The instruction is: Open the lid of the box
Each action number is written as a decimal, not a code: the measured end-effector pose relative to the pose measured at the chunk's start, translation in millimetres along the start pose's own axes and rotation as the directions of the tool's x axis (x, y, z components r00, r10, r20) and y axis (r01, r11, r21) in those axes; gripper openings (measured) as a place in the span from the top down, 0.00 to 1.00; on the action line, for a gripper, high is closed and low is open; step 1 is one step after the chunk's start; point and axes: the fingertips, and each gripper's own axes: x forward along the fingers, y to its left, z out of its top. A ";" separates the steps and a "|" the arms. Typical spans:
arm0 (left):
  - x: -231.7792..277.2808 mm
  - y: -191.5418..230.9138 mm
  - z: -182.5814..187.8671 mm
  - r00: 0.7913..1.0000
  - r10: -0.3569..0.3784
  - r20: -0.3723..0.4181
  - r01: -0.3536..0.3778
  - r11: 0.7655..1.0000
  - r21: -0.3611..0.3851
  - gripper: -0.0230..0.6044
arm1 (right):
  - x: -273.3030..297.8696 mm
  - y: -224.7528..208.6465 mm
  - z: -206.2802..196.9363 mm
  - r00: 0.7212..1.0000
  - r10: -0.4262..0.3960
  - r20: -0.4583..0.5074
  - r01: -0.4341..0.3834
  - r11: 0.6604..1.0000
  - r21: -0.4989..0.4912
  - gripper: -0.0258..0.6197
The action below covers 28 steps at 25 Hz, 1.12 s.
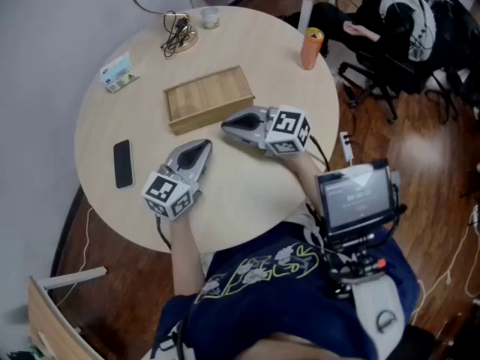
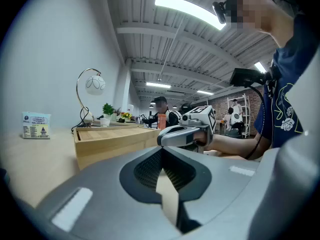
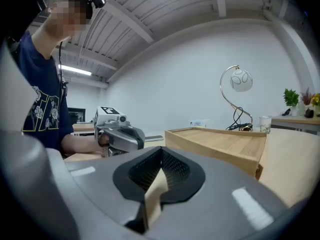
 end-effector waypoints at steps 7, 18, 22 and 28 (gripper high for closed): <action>1.8 0.3 2.9 1.000 -0.002 0.003 0.002 1.000 0.007 0.96 | -1.2 -2.3 3.6 1.000 -0.005 0.009 0.005 1.000 -0.003 0.93; -50.2 17.3 67.1 0.855 -0.061 0.515 0.220 0.942 -0.253 0.96 | -45.1 -4.2 62.5 0.891 0.094 0.443 -0.168 0.977 0.131 0.93; -80.6 43.4 71.3 0.785 0.053 0.618 0.203 0.920 -0.336 0.96 | -86.6 -30.4 86.8 0.733 0.011 0.681 -0.257 0.930 0.261 0.93; -67.5 28.3 68.6 0.827 -0.011 0.561 0.195 0.943 -0.270 0.96 | -91.2 -37.9 77.0 0.692 -0.013 0.722 -0.324 0.888 0.327 0.93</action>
